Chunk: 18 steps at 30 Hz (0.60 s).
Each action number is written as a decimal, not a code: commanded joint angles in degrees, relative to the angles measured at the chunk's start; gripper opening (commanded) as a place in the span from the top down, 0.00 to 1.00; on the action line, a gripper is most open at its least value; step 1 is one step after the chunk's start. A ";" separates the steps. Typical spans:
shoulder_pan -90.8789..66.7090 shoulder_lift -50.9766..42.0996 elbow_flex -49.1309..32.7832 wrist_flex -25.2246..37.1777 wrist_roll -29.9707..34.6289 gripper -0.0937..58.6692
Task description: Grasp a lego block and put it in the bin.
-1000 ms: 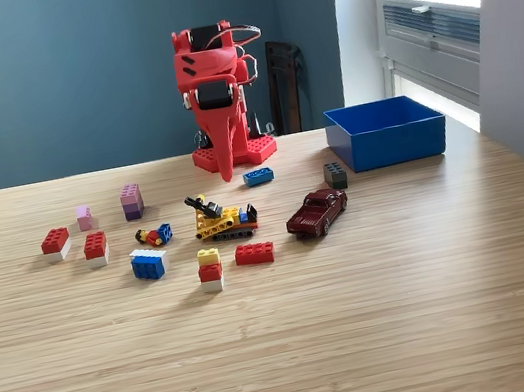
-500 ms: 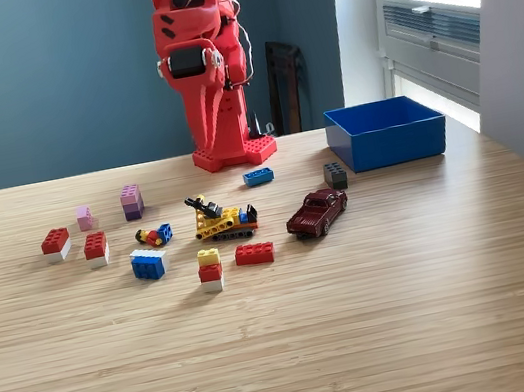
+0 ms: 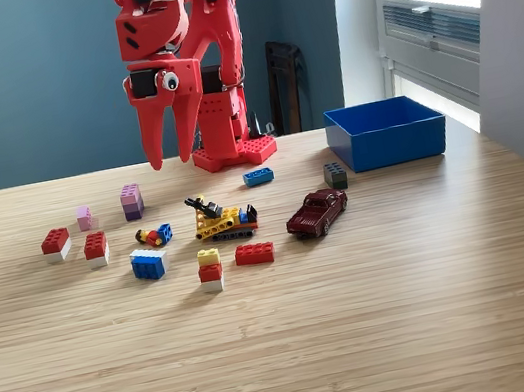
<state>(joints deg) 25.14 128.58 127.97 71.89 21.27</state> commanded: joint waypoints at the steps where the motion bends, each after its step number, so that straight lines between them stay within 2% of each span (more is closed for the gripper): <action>1: 1.85 -1.23 -3.78 1.05 0.97 0.51; 11: 9.40 -1.58 -2.72 2.37 7.73 0.50; 18: 16.08 -1.67 -1.05 2.37 8.79 0.47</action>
<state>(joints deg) 38.32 126.74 127.97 74.09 29.79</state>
